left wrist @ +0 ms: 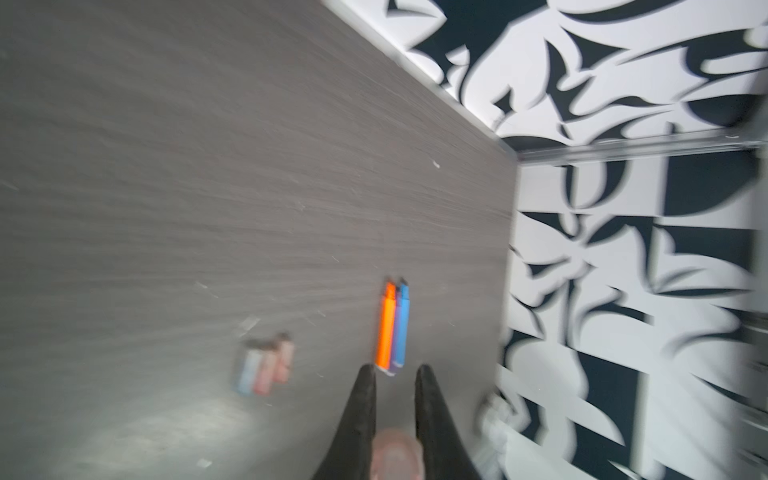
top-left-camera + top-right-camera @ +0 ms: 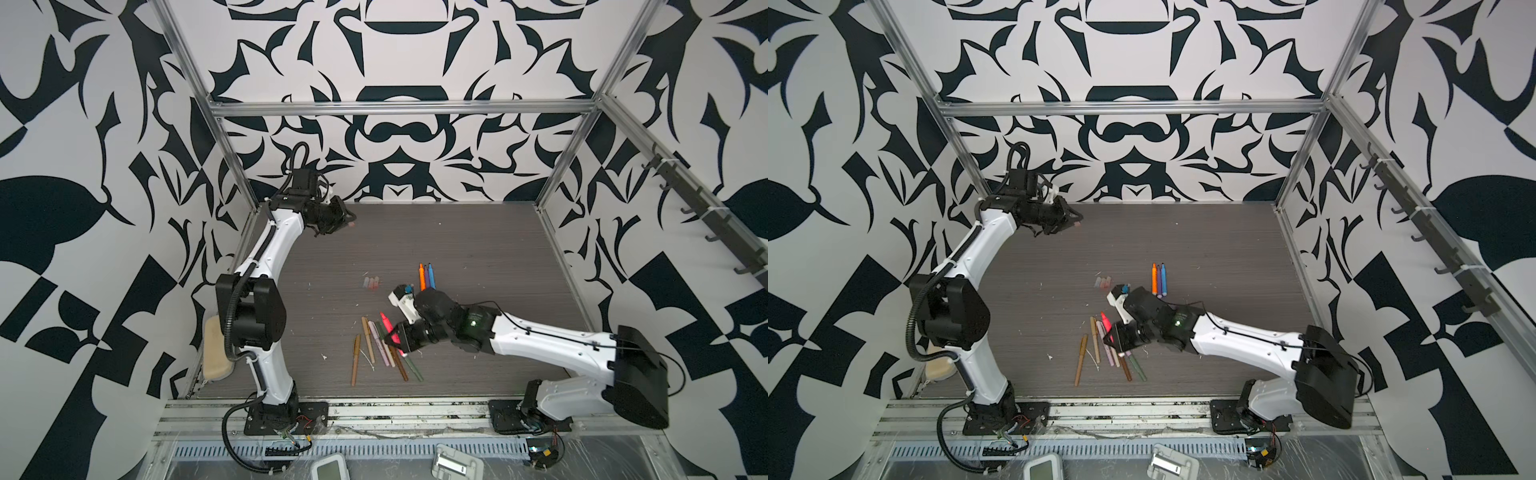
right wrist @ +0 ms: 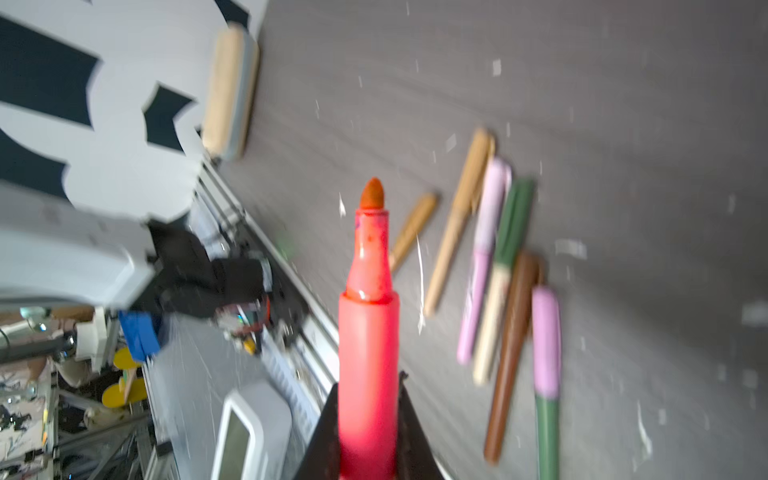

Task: Open the pen caps
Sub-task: 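Lower the pink cap beside the other caps with the left gripper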

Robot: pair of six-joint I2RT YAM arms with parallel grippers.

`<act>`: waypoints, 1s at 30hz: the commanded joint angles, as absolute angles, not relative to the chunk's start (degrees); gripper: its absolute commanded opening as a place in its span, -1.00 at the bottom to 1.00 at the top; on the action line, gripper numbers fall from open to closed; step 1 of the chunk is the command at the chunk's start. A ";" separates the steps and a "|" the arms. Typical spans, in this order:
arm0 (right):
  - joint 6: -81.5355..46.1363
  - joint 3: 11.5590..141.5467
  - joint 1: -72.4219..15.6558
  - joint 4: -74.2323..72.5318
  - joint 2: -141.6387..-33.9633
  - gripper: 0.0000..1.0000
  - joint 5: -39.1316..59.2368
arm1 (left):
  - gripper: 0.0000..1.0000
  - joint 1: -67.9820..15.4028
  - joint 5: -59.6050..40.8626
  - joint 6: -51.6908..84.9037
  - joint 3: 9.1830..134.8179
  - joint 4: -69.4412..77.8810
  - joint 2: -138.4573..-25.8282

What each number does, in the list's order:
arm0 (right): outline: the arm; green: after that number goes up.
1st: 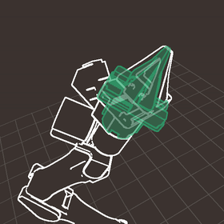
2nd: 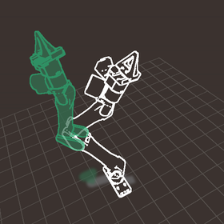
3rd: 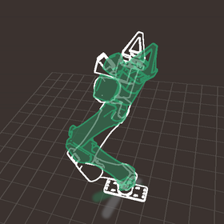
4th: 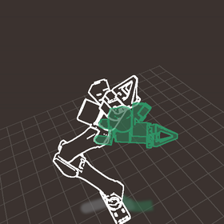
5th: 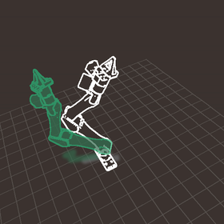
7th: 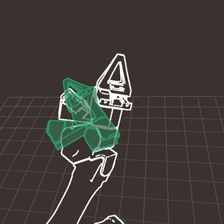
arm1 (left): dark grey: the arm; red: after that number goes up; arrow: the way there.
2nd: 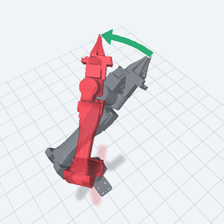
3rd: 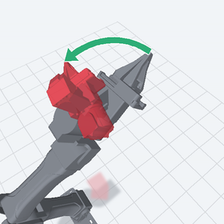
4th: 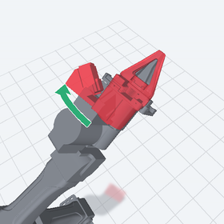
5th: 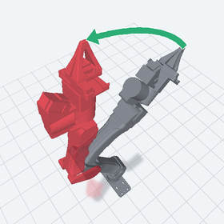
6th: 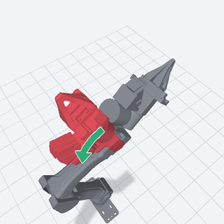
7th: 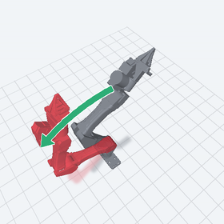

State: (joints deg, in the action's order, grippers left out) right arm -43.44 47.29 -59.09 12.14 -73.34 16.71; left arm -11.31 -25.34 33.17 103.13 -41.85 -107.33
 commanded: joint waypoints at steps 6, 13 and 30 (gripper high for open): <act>-37.60 44.61 -42.85 25.57 -57.81 -1.00 11.90 | -1.00 -17.46 -12.44 23.05 94.62 -50.38 -110.24; -30.78 41.57 -33.68 30.81 -53.26 -1.00 12.87 | -1.00 -17.20 -12.40 19.61 98.02 -54.39 -119.21; -31.29 39.02 -32.07 28.35 -54.11 -1.00 14.22 | -0.86 -17.17 -15.66 21.91 92.13 -49.45 -122.43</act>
